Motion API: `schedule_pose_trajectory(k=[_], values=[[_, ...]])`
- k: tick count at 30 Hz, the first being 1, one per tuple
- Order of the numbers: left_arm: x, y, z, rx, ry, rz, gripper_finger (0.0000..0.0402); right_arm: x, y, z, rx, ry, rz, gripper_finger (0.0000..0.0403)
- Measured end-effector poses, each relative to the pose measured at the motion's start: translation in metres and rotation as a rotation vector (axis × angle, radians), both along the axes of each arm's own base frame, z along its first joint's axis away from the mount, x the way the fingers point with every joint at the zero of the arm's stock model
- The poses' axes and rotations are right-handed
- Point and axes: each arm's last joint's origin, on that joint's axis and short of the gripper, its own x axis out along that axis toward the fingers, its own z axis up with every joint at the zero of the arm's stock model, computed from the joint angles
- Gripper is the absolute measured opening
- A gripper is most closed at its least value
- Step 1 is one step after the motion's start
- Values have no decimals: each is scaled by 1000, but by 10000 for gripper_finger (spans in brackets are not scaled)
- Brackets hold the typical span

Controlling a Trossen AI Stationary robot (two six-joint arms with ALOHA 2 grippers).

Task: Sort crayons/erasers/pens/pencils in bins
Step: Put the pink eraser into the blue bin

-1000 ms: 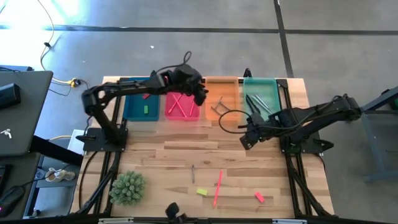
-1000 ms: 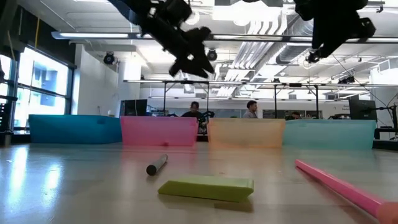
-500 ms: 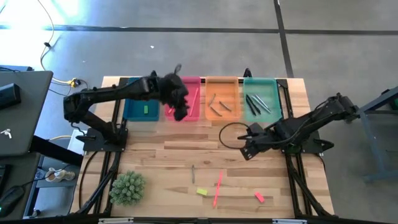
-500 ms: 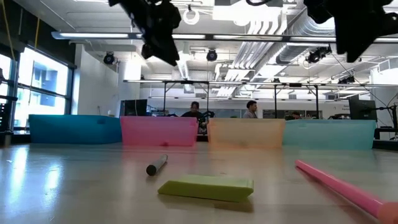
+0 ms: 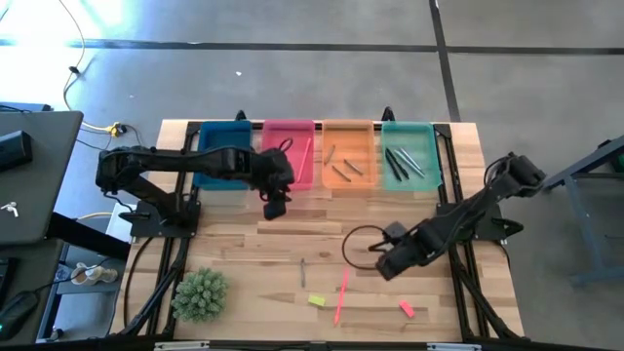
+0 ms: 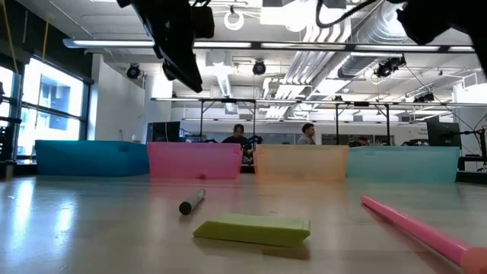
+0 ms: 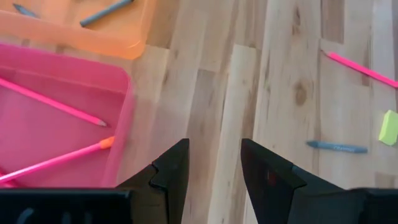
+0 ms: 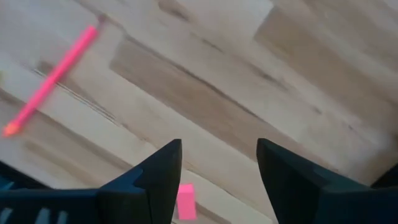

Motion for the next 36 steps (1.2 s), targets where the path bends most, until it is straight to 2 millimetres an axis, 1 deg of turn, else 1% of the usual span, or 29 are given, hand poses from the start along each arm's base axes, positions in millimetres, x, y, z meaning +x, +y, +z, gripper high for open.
schedule_pose_trajectory(k=[7,13,19,24,27,36], values=[[1,-2,0,-11,-5,22,131,0,30,-17,102,67,57,202],[3,-1,2,-21,-34,75,131,-3,53,-31,121,80,2,202],[3,0,2,-35,-39,103,131,-12,73,-42,150,131,-47,202],[3,1,2,-35,-39,182,131,-20,86,-48,150,154,-42,202],[3,1,2,-38,-39,200,131,-22,92,-53,140,157,-32,202],[3,1,2,-48,-43,236,131,-21,107,-77,126,158,-3,202]])
